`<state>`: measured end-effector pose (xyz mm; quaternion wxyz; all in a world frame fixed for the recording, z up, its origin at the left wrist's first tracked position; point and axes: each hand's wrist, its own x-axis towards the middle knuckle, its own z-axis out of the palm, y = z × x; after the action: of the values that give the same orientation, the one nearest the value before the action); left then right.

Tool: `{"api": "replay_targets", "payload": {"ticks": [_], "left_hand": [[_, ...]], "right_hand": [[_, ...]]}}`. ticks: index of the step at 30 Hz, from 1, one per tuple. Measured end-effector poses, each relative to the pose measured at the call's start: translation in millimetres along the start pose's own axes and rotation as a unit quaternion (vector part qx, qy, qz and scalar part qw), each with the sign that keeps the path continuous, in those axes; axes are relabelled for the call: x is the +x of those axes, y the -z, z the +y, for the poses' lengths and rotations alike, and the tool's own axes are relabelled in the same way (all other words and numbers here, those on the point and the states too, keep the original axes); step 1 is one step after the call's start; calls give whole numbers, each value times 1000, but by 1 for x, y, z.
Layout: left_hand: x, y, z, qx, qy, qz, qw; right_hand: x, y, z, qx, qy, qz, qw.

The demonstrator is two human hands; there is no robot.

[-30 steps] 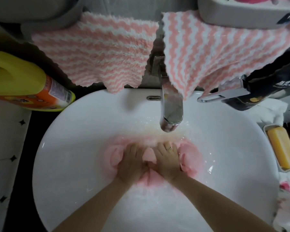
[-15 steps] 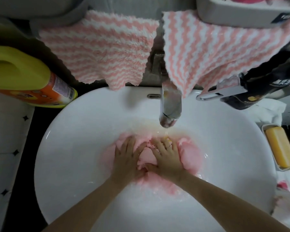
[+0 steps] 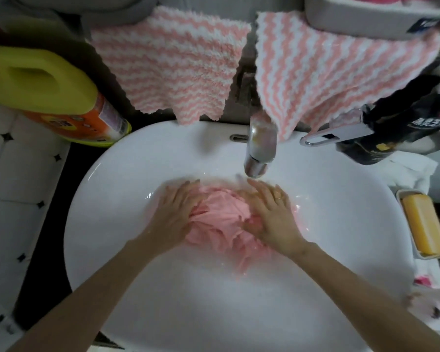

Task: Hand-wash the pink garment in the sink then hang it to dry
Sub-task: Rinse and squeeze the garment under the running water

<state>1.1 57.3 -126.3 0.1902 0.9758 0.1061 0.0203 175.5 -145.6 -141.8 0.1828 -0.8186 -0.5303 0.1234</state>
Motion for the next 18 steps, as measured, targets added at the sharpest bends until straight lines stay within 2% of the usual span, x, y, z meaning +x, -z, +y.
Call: {"api": "replay_targets", "payload": {"ticks": [2, 4, 7, 8, 10, 14, 15, 17, 18], "left_hand": [[-11, -5, 5, 60, -67, 26, 996], [-18, -16, 12, 85, -117, -19, 989], [-17, -38, 9, 165, -87, -161, 969], [-15, -43, 9, 174, -67, -177, 966], [-10, -50, 10, 166, -51, -152, 973], [-6, -52, 22, 96, -42, -27, 994], [-3, -51, 25, 61, -31, -19, 997], [2, -47, 28, -66, -9, -17, 998], [4, -41, 30, -171, 22, -26, 985]], "right_hand": [[-28, 9, -4, -74, 63, -27, 995], [-45, -2, -6, -125, 100, -92, 983], [-45, -27, -5, -157, 74, -134, 976], [-41, -32, -6, -140, 52, -130, 980], [-35, -38, -10, -103, 12, -95, 990], [-28, -48, -22, -48, -2, 15, 999], [-26, -45, -24, -34, -1, 30, 999], [-19, -29, -27, 25, -7, 12, 1000], [-15, -20, -26, 80, -40, -10, 996]]}}
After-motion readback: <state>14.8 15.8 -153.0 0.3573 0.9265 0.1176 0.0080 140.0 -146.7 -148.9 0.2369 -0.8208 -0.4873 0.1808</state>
